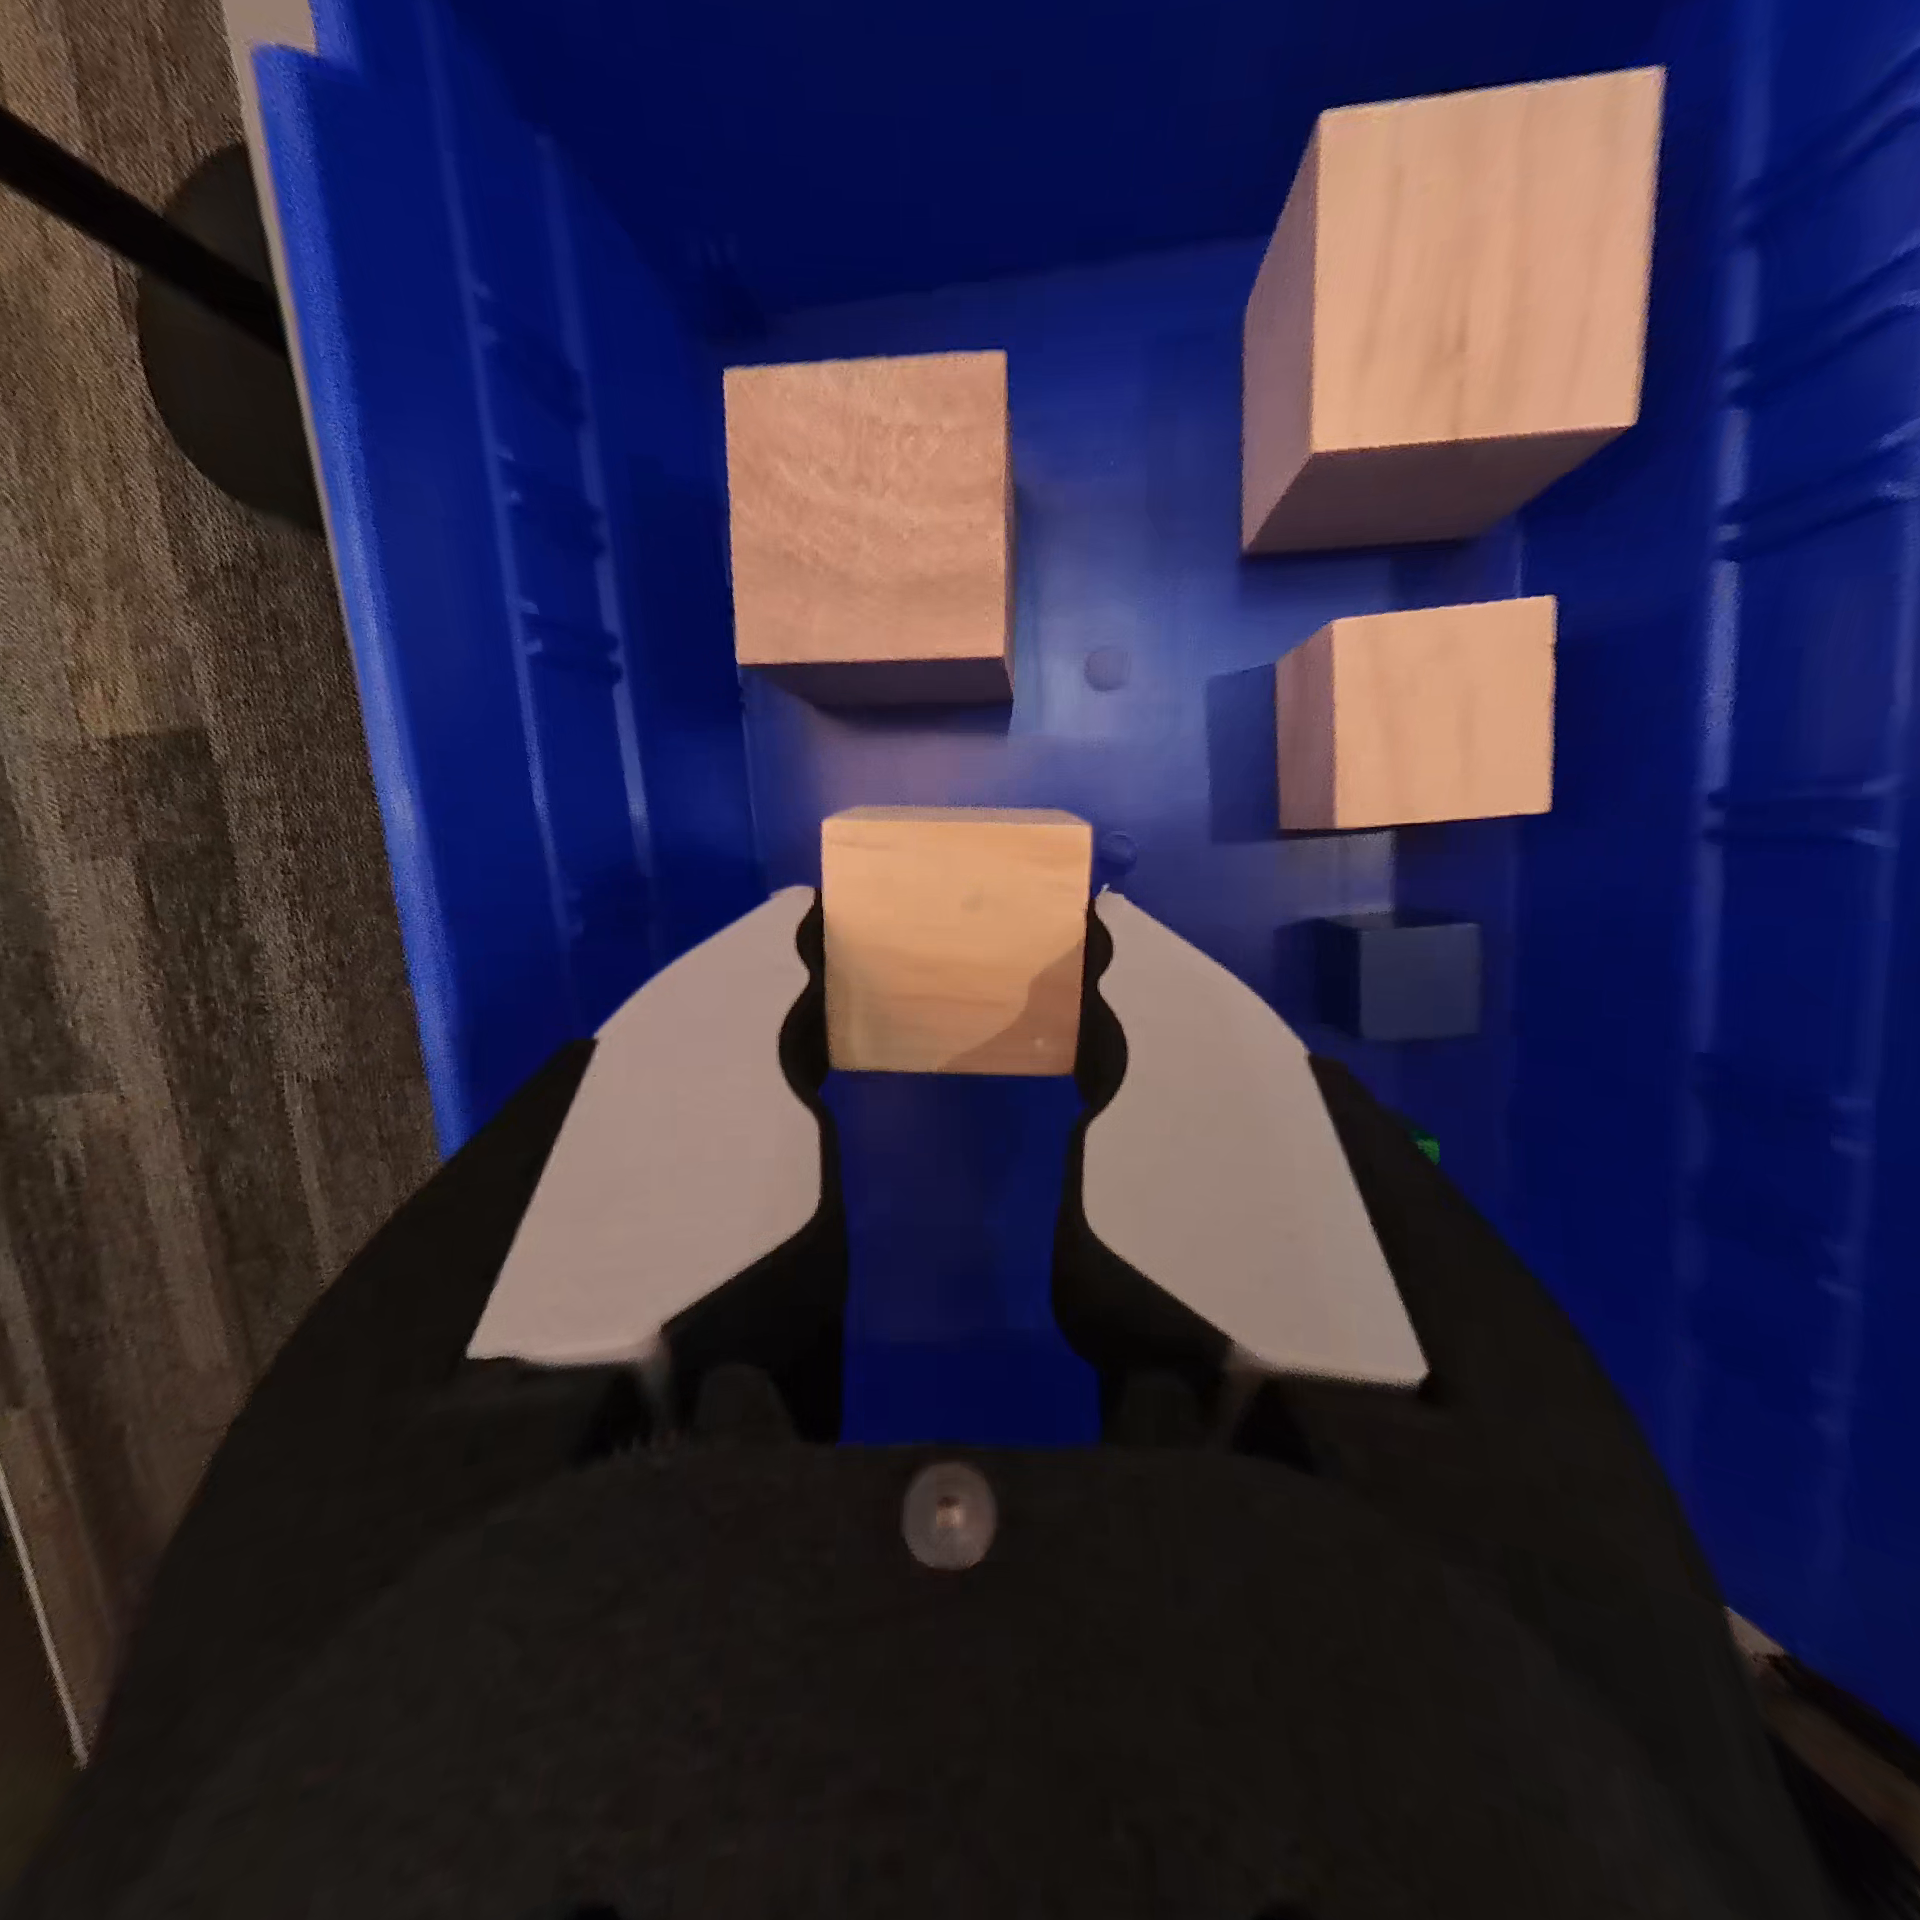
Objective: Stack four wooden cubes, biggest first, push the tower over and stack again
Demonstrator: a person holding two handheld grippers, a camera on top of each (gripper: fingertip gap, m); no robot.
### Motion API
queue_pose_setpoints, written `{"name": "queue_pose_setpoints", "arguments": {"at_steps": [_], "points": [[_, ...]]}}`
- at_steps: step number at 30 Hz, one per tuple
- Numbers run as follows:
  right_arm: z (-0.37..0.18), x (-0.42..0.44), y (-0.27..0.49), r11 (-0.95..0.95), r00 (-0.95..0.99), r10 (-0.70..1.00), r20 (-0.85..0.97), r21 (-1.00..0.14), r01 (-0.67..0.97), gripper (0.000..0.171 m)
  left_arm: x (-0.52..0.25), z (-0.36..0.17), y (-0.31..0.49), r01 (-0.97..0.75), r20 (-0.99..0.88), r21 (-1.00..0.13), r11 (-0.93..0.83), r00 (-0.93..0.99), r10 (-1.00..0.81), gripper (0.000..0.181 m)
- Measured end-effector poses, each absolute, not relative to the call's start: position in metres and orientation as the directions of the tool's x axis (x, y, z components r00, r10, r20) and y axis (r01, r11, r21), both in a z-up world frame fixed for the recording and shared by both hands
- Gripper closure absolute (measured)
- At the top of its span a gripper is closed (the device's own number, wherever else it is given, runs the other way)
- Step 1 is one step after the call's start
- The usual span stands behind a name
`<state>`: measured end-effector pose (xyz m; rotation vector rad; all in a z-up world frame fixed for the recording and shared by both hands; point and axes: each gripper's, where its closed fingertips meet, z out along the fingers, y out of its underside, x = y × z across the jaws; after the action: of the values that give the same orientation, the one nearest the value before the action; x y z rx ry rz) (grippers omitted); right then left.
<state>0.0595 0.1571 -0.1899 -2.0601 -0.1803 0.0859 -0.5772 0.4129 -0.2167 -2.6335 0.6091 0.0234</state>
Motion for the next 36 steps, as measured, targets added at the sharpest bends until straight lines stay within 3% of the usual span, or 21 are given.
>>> {"name": "queue_pose_setpoints", "arguments": {"at_steps": [20,22,29,33,36], "points": [[-0.193,0.066,0.152,-0.483,0.989,0.146,0.02,-0.871,0.089,0.043,-0.587,-0.265,0.42,-0.37,-0.053,-0.321,-0.872,0.926,-0.373,0.135],[-0.193,0.066,0.152,-0.484,0.989,0.146,0.019,-0.87,0.088,0.042,-0.586,-0.264,0.419,-0.377,-0.056,-0.325,-0.867,0.923,-0.381,0.123],[-0.189,0.064,0.151,-0.473,0.988,0.15,0.026,-0.876,0.094,0.042,-0.565,-0.198,0.424,-0.454,-0.138,-0.456,-0.766,0.886,-0.443,0.096],[-0.188,0.063,0.151,-0.466,0.988,0.153,0.026,-0.88,0.095,0.042,-0.491,-0.143,0.417,-0.622,-0.211,-0.542,-0.565,0.752,-0.625,0.101],[-0.188,0.062,0.149,-0.466,0.988,0.153,0.025,-0.88,0.095,0.042,-0.414,-0.13,0.398,-0.755,-0.256,-0.523,-0.396,0.582,-0.772,0.108]]}}
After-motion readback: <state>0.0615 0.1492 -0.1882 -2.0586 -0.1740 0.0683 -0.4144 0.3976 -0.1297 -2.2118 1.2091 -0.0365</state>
